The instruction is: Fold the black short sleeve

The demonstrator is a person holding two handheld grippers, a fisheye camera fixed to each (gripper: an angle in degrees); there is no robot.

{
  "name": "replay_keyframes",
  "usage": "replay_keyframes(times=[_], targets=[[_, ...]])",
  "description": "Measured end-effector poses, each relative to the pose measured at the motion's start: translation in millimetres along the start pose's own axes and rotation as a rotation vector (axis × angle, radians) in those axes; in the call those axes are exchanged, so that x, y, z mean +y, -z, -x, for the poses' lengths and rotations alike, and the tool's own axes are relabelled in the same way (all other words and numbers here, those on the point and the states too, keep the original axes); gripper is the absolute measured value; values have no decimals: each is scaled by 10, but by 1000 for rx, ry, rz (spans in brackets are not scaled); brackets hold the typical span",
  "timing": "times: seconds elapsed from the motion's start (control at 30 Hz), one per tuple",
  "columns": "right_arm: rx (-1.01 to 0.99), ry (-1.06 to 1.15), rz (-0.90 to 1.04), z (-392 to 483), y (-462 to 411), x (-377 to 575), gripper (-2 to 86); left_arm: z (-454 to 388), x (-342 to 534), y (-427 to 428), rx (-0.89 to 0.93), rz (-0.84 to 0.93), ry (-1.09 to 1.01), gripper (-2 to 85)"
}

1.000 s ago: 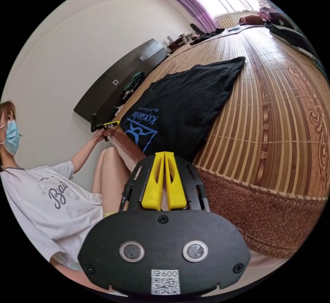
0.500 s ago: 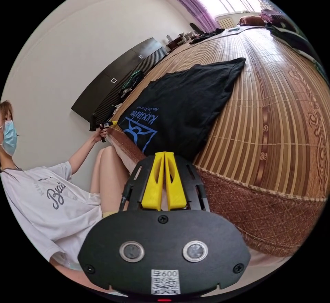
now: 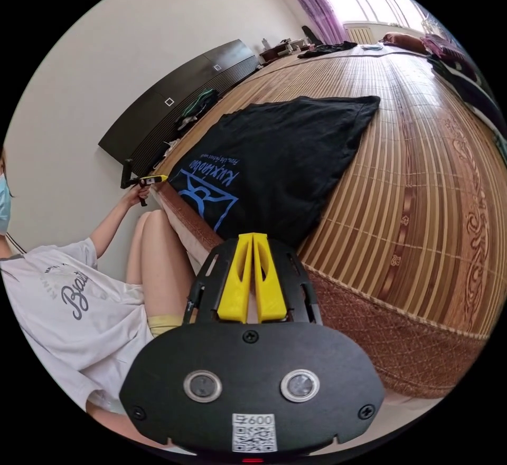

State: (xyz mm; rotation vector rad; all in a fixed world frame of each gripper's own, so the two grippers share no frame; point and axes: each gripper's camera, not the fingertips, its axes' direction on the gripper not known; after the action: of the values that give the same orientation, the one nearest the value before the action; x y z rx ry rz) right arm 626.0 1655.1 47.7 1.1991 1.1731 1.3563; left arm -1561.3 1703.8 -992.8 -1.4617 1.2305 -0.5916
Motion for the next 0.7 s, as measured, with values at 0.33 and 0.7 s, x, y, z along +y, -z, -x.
replay_keyframes(times=[0.33,0.7], targets=[[203,56,-87,290,-378,582,-9,234,1566,-514,27,-246,66,7],[290,489,-530,2452,-1961,1059,-8,-1011,1584,-1932,-400,-352,-572,8]])
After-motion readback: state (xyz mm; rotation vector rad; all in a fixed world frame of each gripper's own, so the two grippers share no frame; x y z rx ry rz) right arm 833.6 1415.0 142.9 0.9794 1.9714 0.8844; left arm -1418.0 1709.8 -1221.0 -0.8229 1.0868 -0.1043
